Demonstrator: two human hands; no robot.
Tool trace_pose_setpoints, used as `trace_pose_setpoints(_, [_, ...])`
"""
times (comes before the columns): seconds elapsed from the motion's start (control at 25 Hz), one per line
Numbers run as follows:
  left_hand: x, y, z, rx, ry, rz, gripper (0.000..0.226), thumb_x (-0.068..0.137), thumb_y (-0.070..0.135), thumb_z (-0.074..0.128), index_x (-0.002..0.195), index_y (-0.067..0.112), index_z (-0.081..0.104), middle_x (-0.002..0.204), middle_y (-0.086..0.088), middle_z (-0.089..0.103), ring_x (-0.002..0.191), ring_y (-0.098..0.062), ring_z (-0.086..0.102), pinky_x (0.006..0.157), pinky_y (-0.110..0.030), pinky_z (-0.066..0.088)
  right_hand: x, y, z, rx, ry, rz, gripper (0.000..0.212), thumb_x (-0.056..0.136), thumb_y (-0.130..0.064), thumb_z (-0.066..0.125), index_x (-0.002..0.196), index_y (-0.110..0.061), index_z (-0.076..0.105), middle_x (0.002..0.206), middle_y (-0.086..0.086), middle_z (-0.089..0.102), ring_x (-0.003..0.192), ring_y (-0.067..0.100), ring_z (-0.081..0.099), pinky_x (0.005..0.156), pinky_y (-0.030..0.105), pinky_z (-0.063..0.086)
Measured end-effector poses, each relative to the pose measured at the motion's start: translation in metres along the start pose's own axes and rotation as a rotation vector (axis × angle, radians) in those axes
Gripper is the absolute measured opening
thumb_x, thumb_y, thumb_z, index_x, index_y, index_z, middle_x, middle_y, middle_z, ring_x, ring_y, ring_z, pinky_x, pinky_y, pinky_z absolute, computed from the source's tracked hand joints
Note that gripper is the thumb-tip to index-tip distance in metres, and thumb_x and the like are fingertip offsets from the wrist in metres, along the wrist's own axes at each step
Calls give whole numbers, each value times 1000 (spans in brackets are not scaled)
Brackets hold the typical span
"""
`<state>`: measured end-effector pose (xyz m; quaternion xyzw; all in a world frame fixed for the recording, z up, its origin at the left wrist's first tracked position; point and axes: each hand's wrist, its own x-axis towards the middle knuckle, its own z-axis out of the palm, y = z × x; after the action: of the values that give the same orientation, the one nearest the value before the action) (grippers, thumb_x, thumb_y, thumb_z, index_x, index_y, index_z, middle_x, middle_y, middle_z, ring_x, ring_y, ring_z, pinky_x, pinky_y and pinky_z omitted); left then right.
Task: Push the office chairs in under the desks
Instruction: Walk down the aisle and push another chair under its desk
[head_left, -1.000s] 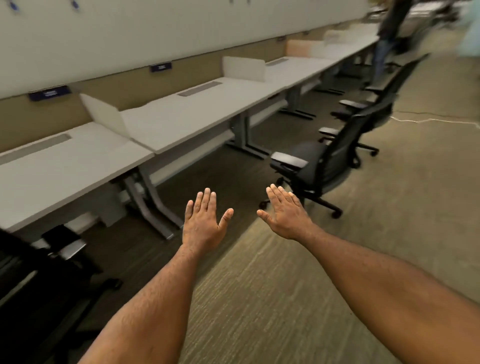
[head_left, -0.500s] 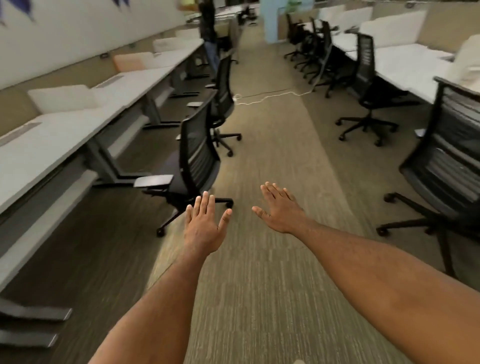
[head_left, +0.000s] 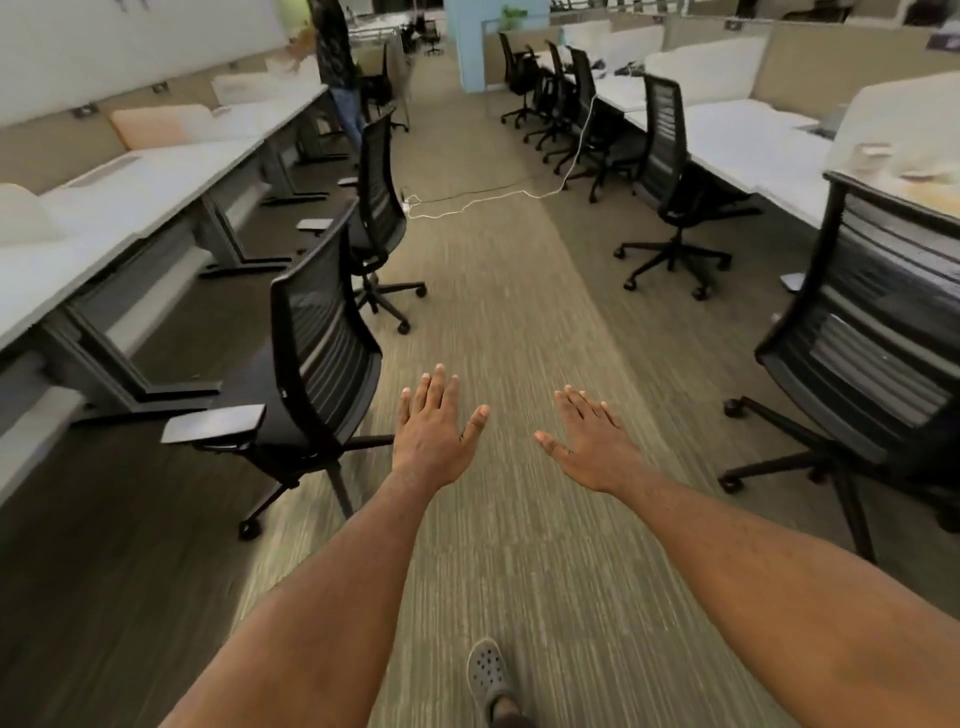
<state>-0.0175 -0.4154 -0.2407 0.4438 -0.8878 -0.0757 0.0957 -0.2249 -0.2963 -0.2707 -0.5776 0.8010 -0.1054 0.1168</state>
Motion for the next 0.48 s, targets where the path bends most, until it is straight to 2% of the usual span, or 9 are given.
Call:
trace_pose_setpoints(0.24, [136,-89,-25,39,24,-125,74,101,59,20,159,14,12,168,-6,-4,153,-21,-9,123,-45,-7,158,-37,-15,8,-4,-36,80,98,-64,20,158,-16,-2,167,4,-5,153,18,-5,123,40,-4])
trace_pose_setpoints(0.48, [212,-158,-57,59,129,-233,67,101,54,32,157,17,22,168,-7,0,154,-24,-4,124,-44,-5,288,-94,-21,13,2,-174,78,99,-63,22,158,-16,3,167,4,0,153,18,0,123,42,0])
